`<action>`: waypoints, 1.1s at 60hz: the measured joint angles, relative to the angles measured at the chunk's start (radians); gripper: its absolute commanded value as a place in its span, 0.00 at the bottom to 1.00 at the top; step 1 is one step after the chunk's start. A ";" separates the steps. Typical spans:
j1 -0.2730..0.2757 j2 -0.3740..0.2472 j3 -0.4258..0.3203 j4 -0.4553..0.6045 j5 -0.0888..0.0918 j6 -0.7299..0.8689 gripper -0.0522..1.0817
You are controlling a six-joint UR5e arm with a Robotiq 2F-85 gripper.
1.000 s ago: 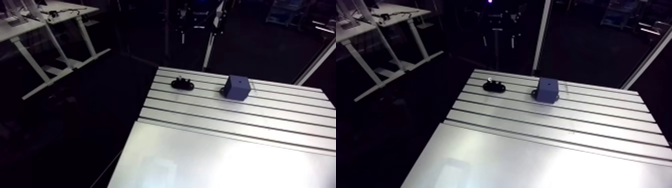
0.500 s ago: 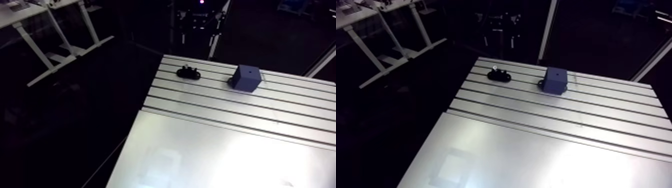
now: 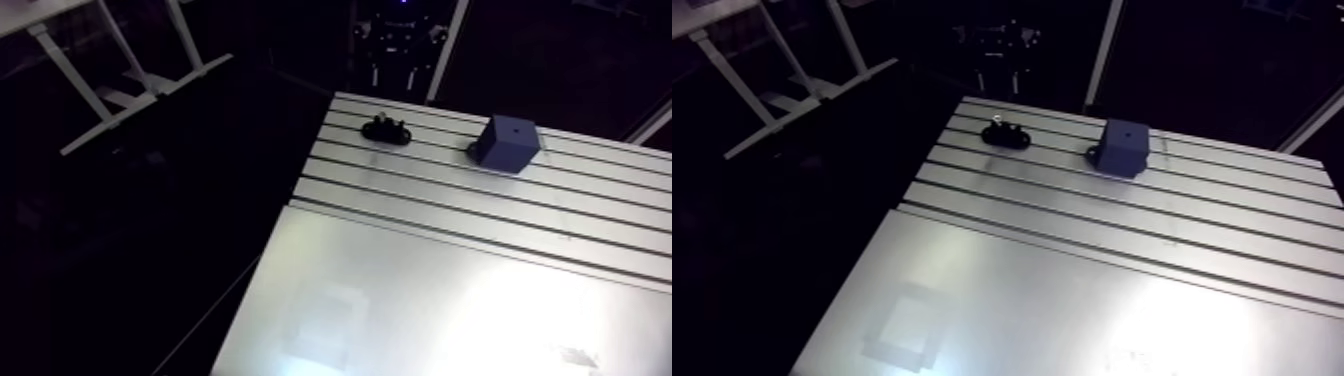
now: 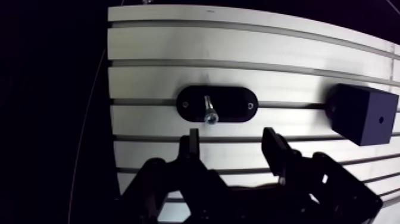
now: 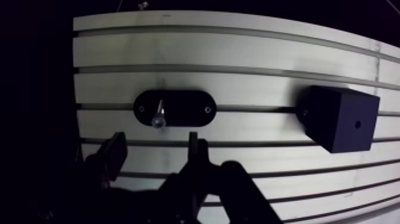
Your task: Pick up the M10 bolt and insert it into the hole until fully seated.
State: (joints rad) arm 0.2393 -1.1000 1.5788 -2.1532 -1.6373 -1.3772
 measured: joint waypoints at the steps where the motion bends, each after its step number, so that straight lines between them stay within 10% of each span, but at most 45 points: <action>1: 0.000 0.002 0.000 -0.001 0.000 0.000 0.44; 66: 0.016 0.091 -0.008 -0.029 -0.002 -0.003 0.56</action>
State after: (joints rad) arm 0.2549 -1.0086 1.5710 -2.1823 -1.6390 -1.3798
